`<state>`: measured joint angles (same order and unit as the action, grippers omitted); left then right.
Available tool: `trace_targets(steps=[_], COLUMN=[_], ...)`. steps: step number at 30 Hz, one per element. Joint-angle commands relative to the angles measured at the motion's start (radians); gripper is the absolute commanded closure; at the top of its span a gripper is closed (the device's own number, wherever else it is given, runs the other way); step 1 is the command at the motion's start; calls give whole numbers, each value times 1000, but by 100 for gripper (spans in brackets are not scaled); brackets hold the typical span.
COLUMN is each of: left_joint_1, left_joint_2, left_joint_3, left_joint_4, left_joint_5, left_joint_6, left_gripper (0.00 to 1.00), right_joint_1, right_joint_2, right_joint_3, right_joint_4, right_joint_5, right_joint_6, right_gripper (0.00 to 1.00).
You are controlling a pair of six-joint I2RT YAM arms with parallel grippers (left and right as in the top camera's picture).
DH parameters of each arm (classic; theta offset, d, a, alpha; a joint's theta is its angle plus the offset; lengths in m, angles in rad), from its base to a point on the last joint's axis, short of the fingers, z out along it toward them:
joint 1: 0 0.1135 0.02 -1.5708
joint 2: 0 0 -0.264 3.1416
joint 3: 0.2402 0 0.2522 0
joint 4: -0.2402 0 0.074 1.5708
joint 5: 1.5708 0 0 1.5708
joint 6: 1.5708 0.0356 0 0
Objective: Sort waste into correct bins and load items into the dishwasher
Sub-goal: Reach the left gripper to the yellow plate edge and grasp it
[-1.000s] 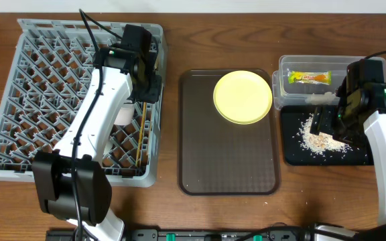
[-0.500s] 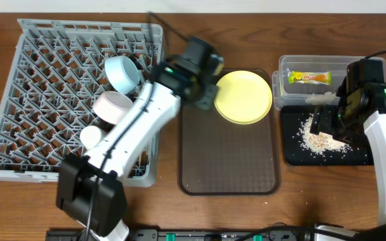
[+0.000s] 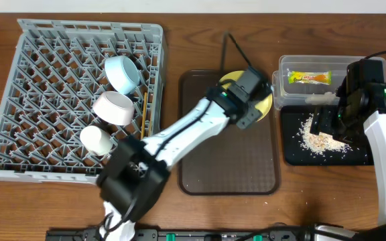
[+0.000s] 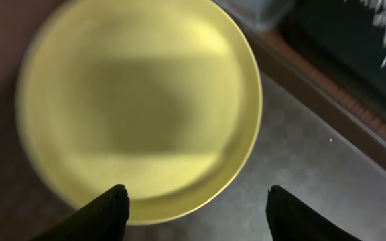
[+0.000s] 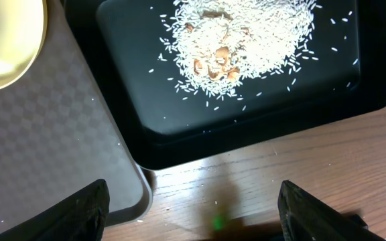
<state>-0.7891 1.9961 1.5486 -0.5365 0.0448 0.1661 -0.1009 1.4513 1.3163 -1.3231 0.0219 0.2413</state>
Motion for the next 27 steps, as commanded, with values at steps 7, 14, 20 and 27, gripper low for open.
trace_targets(steps=[7, 14, 20, 27], left_joint_1=[-40, -40, -40, -40], left_joint_2=[156, 175, 174, 175], left_joint_3=[-11, -14, -14, -14], left_joint_4=[15, -145, -281, -311], left_joint_5=[-15, -16, -16, -16], left_joint_6=[68, 68, -13, -136], left_gripper=[31, 57, 78, 73], right_joint_1=[-14, -14, -14, -14], right_joint_2=[-13, -13, -13, -13], right_joint_3=[7, 7, 7, 7], right_joint_4=[-1, 0, 3, 3], right_joint_5=[-1, -1, 0, -1], right_joint_6=[-11, -11, -11, -11], right_gripper=[21, 21, 21, 21])
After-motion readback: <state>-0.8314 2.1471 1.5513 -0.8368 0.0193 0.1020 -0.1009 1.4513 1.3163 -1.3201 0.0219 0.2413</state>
